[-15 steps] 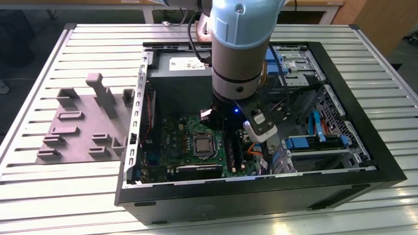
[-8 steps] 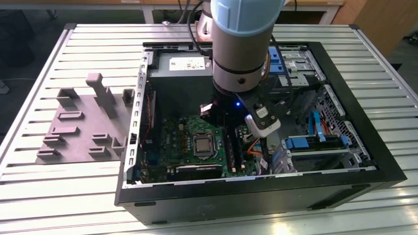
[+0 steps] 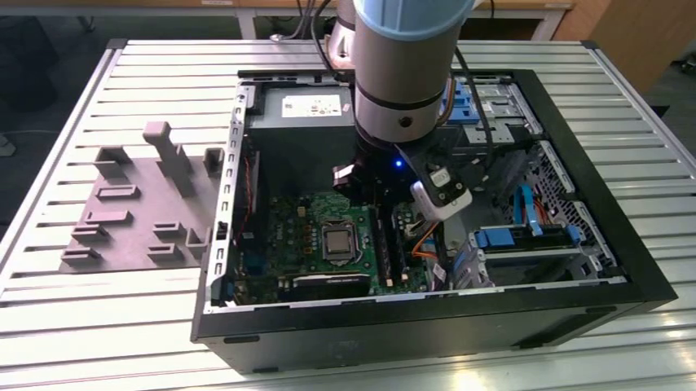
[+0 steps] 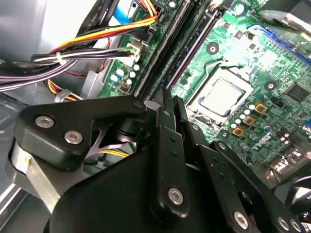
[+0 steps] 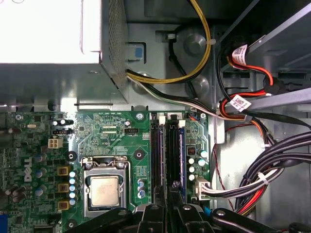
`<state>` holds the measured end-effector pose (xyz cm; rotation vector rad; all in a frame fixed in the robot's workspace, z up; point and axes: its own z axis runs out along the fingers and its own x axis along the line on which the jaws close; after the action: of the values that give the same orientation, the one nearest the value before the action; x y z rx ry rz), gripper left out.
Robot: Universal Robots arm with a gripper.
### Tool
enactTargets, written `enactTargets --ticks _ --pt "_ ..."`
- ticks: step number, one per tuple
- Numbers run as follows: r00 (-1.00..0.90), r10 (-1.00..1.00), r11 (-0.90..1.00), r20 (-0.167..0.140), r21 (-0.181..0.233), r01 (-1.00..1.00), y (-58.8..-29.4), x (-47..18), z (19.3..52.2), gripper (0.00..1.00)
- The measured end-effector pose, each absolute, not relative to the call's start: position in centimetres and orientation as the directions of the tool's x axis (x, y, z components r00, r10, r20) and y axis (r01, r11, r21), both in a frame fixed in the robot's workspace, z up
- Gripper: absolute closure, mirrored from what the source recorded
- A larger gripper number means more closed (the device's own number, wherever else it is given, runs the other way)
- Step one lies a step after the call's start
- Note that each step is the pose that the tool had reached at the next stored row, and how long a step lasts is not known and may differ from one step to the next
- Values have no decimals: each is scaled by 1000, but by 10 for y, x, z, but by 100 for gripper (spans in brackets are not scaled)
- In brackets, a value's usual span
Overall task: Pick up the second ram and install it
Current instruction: 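Insert the second ram into the second slot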
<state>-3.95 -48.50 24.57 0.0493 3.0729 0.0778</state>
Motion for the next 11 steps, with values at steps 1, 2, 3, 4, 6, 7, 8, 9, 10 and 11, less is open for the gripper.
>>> enactTargets --ticks 1,2,3,4,6,7,8,9,10,11 --pt "-997 34 998 -67 52 30 -485 -40 246 81" --pt "-997 34 998 -67 52 30 -485 -40 246 81" --pt "-997 34 998 -67 51 30 -485 -40 246 81" --pt "-997 34 998 -67 51 30 -485 -40 246 81" --pt "-997 34 998 -67 51 30 -485 -40 246 89" --pt "-997 34 998 -67 51 30 -485 -40 246 89" --pt "-997 34 998 -67 51 30 -485 -40 246 89" --pt "-997 34 998 -67 51 30 -485 -40 246 89" --pt "-997 34 998 -67 52 30 -485 -40 246 89" --pt "-997 34 998 -67 52 30 -485 -40 246 89"
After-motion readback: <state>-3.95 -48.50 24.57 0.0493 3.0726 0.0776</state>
